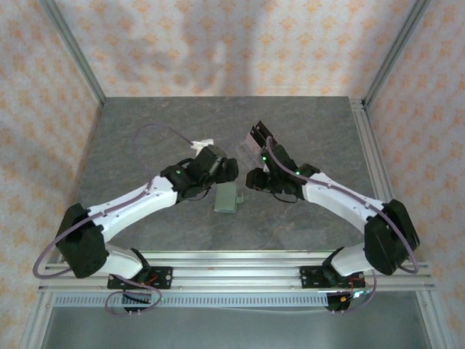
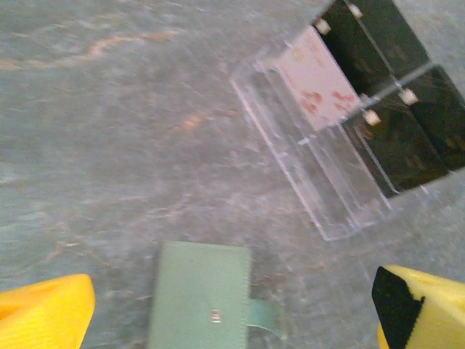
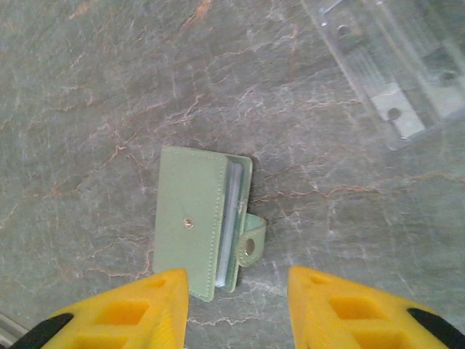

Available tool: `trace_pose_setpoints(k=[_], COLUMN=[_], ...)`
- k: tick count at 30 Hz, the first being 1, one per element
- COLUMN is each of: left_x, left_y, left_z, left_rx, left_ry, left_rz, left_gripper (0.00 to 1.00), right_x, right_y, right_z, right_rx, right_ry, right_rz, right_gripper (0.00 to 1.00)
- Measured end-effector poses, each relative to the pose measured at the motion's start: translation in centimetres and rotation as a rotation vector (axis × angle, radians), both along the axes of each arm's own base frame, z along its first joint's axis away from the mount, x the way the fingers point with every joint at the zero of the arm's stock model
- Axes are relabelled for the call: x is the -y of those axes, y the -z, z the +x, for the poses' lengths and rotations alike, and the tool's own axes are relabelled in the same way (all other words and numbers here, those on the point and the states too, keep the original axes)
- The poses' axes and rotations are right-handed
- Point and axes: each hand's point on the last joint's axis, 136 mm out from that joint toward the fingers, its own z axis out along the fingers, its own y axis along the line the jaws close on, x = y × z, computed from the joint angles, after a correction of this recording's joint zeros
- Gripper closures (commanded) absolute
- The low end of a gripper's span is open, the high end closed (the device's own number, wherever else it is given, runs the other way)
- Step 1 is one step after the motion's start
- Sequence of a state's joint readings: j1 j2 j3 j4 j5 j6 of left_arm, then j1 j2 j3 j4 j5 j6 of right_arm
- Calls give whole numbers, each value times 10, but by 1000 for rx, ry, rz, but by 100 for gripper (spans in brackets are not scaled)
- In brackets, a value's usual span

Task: Put the credit cards into the card holder

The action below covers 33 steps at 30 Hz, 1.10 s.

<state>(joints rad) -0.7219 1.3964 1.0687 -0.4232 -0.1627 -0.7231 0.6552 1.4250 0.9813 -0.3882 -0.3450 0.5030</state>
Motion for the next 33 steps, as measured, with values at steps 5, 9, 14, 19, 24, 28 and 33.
trace_pose_setpoints(k=[5, 9, 14, 19, 24, 28, 33], left_x=[-33, -48, -55, -50, -42, -38, -37], left_y=[40, 78, 97, 105, 117, 124, 132], left_z=[-20, -39, -51, -51, -50, -50, -52], left_rx=[-88, -179, -225, -236, -255, -264, -281], left_ry=[-19, 9, 36, 54, 77, 90, 97], left_rz=[136, 230, 266, 250, 253, 260, 276], left_gripper=[0, 0, 0, 0, 0, 0, 0], right_x=[-29, -39, -32, -27, -25, -24, -21], right_y=[-1, 2, 9, 24, 38, 40, 45], right_z=[7, 11, 13, 12, 6, 5, 3], right_rx=[-9, -12, -11, -33, -56, -54, -63], right_ry=[-61, -77, -52, -49, -60, -60, -58], right_rz=[5, -5, -46, -99, -155, -165, -178], right_gripper=[60, 60, 60, 60, 59, 60, 60])
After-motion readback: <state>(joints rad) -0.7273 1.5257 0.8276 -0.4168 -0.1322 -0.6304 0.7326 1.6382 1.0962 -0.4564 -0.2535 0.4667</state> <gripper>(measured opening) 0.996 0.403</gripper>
